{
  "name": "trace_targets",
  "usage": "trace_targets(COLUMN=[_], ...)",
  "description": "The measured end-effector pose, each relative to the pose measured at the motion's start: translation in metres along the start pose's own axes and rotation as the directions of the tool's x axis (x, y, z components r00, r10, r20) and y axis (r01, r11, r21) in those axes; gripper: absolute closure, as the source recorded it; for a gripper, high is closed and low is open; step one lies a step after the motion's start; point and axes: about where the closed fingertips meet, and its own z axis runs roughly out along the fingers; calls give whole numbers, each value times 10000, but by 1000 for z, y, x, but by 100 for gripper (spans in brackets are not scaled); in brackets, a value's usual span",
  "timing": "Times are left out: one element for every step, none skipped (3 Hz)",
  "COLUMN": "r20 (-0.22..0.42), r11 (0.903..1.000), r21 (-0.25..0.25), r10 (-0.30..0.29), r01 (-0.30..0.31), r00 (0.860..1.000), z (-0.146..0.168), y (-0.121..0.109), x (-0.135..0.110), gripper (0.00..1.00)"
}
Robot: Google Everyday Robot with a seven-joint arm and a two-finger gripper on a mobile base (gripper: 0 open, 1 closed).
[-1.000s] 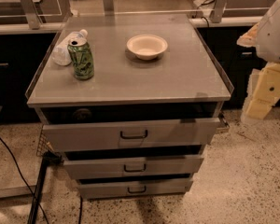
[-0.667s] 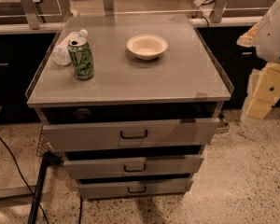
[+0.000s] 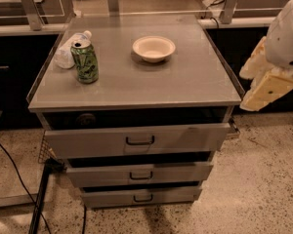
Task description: Open top drawer
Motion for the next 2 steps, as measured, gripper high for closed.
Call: trace_targets(r20=[205, 864], r11=[9996, 9973], r21=[-230, -475], r10=[191, 595], r01=[-187, -556], r00=[9996, 9945], z=[22, 73], y=[2, 15], x=[2, 9], gripper=[71, 99])
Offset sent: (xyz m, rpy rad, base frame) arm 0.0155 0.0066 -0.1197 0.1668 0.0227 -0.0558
